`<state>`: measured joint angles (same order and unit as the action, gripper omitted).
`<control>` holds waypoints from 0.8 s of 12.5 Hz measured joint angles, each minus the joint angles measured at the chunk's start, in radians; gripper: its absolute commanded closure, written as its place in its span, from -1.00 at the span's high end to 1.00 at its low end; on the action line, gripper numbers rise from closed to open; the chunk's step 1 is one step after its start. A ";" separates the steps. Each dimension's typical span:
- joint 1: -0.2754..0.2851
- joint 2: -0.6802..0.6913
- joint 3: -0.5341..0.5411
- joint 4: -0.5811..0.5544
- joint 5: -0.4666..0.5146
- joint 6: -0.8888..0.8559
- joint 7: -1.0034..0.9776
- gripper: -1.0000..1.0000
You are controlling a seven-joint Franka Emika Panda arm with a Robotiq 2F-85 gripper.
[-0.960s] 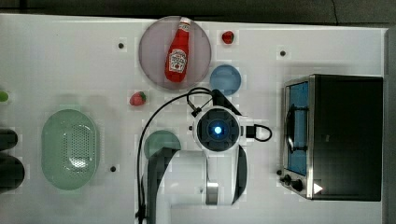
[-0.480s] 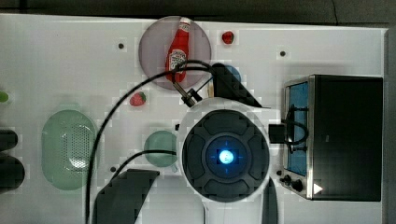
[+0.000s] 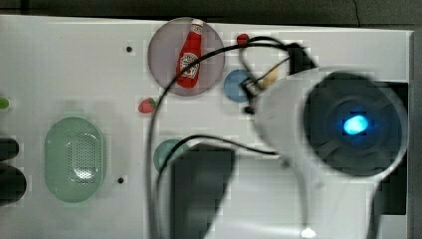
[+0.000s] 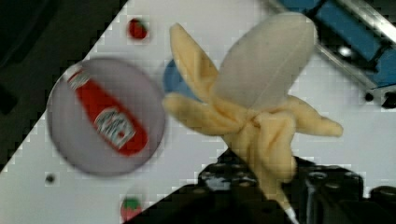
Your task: Pick banana from table and place on oven.
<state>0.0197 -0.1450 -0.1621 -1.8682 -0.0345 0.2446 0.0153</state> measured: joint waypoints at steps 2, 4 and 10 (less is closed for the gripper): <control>-0.018 0.037 -0.066 -0.025 0.006 -0.009 -0.069 -0.47; -0.021 0.091 -0.148 -0.042 0.005 -0.007 -0.141 -0.47; -0.056 0.280 -0.409 -0.036 -0.013 0.227 -0.520 -0.47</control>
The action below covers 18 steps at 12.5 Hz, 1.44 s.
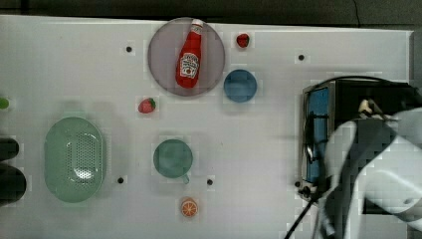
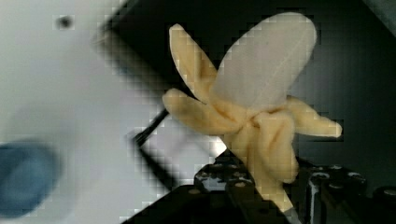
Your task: Pick banana from table and place on oven.
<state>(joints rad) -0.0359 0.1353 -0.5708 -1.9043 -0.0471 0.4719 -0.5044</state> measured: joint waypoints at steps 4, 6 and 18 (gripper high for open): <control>-0.069 0.107 -0.047 -0.003 0.022 0.043 -0.173 -0.47; -0.061 0.120 -0.056 -0.025 0.024 0.060 -0.205 -0.21; -0.003 0.020 -0.002 0.081 0.028 -0.052 -0.256 1.00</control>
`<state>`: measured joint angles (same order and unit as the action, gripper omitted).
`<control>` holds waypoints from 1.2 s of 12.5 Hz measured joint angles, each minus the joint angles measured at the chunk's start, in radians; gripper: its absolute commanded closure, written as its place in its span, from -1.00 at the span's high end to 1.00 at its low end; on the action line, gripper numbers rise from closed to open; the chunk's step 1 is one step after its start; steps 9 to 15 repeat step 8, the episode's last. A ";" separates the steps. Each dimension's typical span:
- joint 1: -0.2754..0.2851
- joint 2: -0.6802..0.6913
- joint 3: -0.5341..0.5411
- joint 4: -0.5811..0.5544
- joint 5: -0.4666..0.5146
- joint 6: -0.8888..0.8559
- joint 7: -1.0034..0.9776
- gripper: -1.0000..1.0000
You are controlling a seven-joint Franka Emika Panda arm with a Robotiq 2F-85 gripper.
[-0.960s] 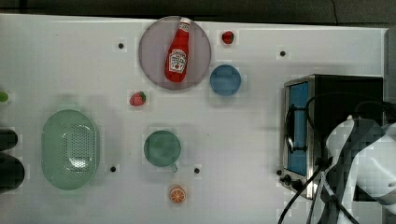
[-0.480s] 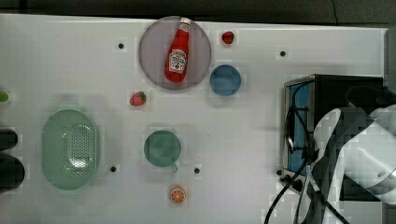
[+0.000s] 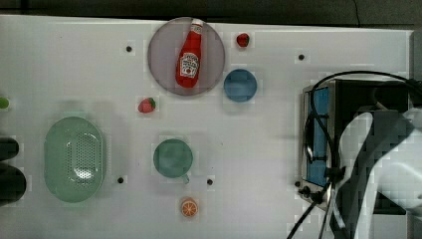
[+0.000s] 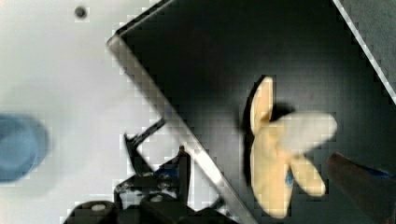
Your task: Pick banana from table and place on oven.
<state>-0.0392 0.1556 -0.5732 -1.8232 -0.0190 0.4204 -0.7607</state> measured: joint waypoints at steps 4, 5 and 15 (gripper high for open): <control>0.036 -0.190 0.063 0.036 0.000 -0.207 0.048 1.00; 0.029 -0.238 0.105 0.048 0.008 -0.271 0.130 1.00; 0.024 -0.331 0.310 0.072 -0.030 -0.381 0.465 1.00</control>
